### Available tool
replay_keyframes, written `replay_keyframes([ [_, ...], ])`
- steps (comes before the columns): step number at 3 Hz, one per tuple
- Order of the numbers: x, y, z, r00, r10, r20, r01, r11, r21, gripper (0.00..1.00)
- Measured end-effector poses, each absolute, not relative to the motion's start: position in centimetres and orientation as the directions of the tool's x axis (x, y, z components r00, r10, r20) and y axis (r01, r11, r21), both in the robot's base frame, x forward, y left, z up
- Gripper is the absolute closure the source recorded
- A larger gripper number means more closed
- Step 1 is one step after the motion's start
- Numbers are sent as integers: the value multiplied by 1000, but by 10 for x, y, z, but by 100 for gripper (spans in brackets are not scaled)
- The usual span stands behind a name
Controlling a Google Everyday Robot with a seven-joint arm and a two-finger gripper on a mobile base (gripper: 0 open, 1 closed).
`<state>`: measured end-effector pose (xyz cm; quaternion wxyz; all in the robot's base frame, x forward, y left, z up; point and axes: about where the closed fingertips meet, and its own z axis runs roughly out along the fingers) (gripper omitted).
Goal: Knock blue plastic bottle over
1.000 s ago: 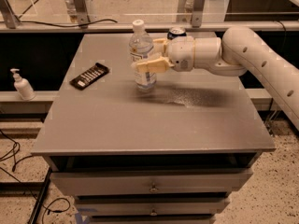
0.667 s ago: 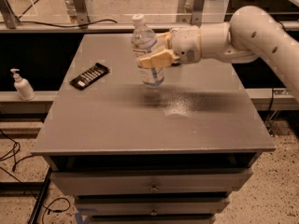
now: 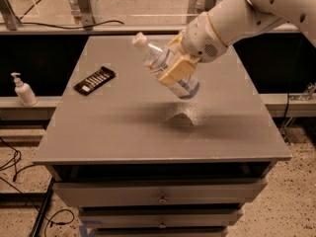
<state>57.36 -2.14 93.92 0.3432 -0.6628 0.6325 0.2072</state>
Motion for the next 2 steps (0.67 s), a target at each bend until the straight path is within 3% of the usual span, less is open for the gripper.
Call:
replay_keyframes([
  [2, 543, -46, 898, 232, -923, -306, -955, -158, -249, 100],
])
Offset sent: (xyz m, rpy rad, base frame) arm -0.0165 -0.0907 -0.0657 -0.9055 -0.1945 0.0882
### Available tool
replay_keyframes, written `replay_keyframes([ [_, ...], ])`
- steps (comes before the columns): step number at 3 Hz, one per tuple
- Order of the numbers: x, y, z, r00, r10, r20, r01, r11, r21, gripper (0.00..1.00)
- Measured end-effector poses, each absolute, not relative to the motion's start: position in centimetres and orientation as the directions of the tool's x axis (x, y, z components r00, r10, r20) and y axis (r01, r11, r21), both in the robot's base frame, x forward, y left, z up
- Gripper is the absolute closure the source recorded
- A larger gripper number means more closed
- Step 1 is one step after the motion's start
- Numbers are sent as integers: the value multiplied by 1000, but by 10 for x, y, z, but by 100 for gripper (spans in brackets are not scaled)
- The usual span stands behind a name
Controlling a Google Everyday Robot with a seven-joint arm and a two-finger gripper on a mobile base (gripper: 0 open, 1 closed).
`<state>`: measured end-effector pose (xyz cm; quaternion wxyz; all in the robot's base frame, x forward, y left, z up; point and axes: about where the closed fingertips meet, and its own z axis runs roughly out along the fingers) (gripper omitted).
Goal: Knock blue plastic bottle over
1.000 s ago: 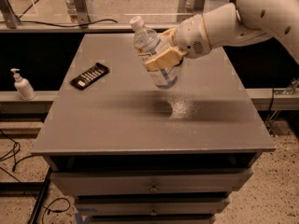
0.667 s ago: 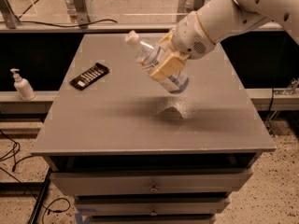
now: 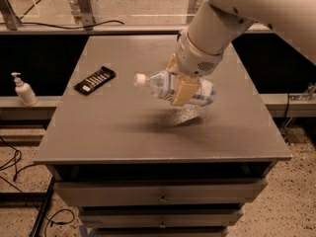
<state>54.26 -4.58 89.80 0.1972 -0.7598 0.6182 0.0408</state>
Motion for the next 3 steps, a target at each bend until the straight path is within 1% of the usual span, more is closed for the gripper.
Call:
replay_keyframes([
  [1, 544, -66, 878, 282, -953, -108, -940, -252, -230, 82],
  [2, 549, -83, 870, 312, -950, 21, -927, -309, -211, 58],
  [3, 551, -92, 867, 334, -938, 87, -917, -345, -201, 35],
])
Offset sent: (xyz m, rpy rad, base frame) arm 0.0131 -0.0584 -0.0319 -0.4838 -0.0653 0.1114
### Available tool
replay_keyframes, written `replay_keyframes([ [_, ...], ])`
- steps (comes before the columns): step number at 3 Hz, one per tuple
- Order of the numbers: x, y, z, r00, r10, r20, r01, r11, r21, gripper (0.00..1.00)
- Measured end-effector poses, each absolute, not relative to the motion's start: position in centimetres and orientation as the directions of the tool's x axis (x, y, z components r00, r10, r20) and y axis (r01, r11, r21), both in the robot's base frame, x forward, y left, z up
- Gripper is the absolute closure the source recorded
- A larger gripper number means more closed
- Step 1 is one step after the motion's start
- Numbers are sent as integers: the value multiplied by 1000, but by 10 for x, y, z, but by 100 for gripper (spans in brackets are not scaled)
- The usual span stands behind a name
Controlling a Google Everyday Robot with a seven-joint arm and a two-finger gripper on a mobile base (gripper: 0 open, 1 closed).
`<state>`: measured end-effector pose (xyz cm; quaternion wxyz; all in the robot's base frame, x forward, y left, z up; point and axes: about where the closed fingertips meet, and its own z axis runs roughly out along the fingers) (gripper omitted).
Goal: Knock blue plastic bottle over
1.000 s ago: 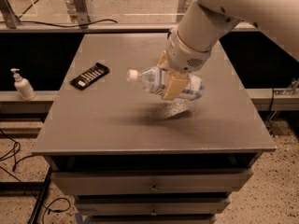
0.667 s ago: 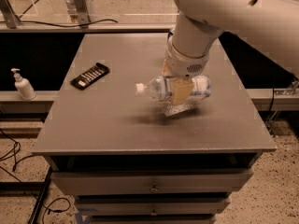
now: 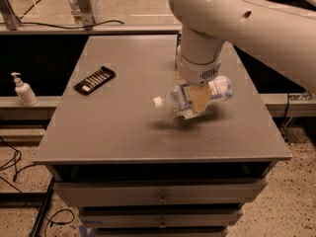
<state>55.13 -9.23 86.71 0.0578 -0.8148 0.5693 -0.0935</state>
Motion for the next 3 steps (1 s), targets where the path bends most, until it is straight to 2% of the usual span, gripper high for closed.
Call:
replay_keyframes([
  [1, 552, -98, 868, 350, -930, 114, -908, -366, -204, 12],
  [2, 551, -101, 874, 353, -931, 96, -905, -366, -216, 0],
  [3, 553, -118, 885, 315, -949, 0, -923, -307, -233, 0],
])
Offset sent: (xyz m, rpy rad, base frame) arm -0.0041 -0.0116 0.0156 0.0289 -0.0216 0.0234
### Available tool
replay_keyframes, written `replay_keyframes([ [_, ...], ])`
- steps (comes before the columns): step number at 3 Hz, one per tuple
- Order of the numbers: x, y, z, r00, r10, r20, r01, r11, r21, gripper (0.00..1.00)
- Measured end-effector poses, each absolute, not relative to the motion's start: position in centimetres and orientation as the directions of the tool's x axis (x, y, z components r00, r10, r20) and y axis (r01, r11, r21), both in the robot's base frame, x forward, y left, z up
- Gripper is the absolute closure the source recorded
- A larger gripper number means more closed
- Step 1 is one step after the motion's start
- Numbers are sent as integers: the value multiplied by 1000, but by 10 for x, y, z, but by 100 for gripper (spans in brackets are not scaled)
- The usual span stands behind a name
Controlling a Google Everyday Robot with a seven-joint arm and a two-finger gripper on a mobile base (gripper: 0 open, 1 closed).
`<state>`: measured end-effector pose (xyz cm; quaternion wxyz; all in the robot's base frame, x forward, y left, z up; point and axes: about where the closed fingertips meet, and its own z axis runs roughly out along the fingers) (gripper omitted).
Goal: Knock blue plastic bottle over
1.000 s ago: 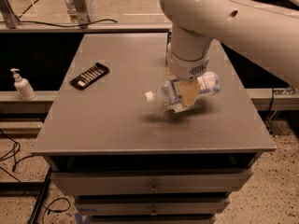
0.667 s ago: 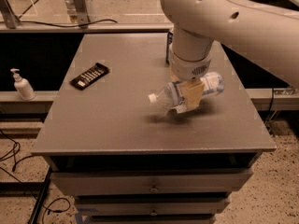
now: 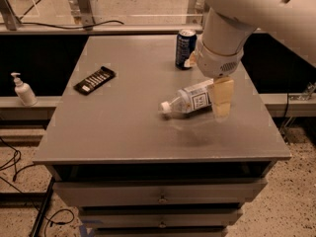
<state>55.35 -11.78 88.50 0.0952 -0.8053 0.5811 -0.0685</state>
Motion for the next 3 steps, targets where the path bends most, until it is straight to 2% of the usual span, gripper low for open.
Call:
replay_keyframes([
  [1, 564, -155, 905, 243, -955, -169, -945, -193, -266, 0],
  [2, 573, -223, 907, 146, -930, -338, -963, -56, -263, 0],
  [3, 565, -289, 894, 57, -855, -516, -974, 67, -218, 0],
])
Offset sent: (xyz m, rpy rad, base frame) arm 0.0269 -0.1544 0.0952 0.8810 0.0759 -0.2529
